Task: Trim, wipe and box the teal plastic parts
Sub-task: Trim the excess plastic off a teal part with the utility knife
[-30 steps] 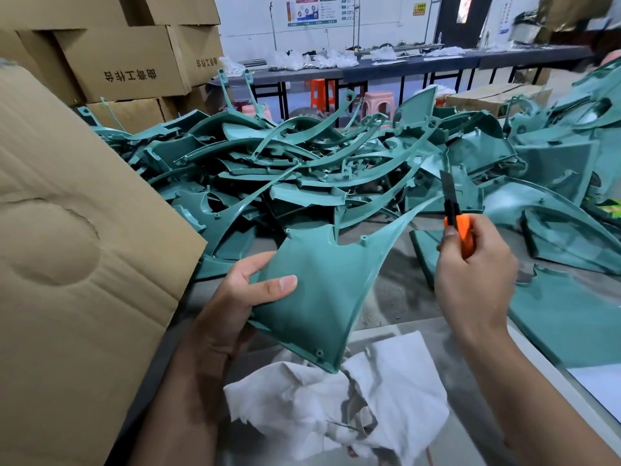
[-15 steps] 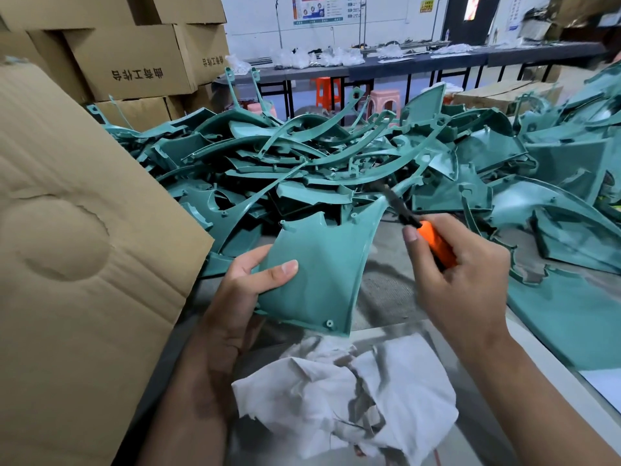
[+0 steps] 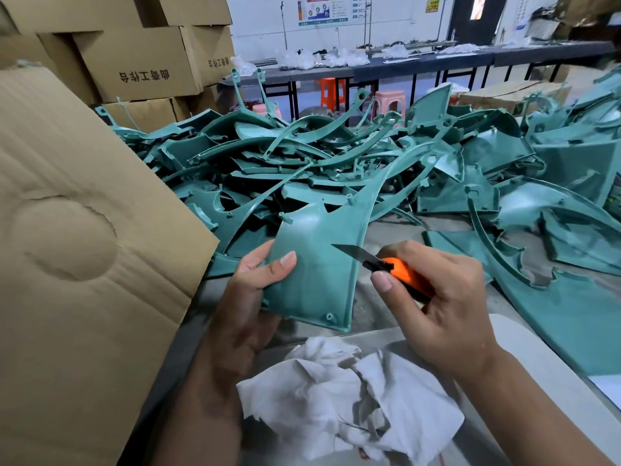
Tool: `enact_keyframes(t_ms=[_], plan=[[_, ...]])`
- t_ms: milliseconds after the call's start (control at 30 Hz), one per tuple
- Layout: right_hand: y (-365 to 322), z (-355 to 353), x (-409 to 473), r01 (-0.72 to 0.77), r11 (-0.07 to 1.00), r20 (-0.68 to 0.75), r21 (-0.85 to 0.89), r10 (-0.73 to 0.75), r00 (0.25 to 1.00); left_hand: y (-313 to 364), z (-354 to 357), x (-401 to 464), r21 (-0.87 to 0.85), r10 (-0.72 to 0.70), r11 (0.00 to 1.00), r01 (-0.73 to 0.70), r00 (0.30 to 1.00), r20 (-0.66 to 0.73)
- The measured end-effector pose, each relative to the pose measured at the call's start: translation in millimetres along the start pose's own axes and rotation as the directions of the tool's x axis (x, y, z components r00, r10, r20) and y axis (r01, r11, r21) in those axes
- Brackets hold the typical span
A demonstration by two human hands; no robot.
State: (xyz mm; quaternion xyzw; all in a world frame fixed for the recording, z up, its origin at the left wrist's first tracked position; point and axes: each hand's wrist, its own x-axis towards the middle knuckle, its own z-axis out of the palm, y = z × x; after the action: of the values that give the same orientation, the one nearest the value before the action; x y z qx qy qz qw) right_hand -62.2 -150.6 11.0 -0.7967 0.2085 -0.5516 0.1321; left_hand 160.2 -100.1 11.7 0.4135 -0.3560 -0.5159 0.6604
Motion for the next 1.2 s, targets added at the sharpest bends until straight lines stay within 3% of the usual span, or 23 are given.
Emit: enact_keyframes(t_ms=[333,500,667,733,800,867,1067,1200], plan=[[-2.7,-2.8,2.5,0.009,0.996,0.072,0.091,-0.015,0.997,2.0,3.4,-5.8,-0.098,0.038,0.995,-0.027,0.993,0.110],[-0.8,-2.6,0.1,-0.029,0.995,0.081,0.097,0.022,0.996,3.2,-2.6,-2.9,-0.410,0.113,0.905,-0.116,0.993,-0.032],[-0.2,-0.3,1.7,-0.106,0.983,-0.016,0.150,0.109,0.994,-3.0,-11.5,4.9,-0.486,0.150,0.851,-0.199,0.979,-0.138],[-0.2,1.3,1.9,-0.158,0.966,-0.056,0.206,0.173,0.983,-3.6,-13.0,7.0,-0.411,0.191,0.883,-0.227,0.973,-0.126],[-0.9,2.6,1.5,-0.221,0.941,-0.077,0.257,0.248,0.966,-6.7,-8.6,10.7,-0.282,0.243,0.931,-0.233,0.970,0.002],[-1.4,4.8,0.8,-0.275,0.922,-0.055,0.273,0.300,0.952,-12.2,-0.2,13.9,-0.277,0.260,0.932,-0.235,0.964,0.058],[3.3,7.1,1.9,-0.231,0.960,-0.031,0.159,0.239,0.971,-18.1,24.0,10.7,-0.145,0.212,0.965,-0.221,0.974,-0.076],[15.2,5.8,0.2,-0.180,0.984,0.036,0.010,0.180,0.983,-16.9,32.3,10.2,-0.102,0.219,0.960,-0.262,0.925,-0.309]])
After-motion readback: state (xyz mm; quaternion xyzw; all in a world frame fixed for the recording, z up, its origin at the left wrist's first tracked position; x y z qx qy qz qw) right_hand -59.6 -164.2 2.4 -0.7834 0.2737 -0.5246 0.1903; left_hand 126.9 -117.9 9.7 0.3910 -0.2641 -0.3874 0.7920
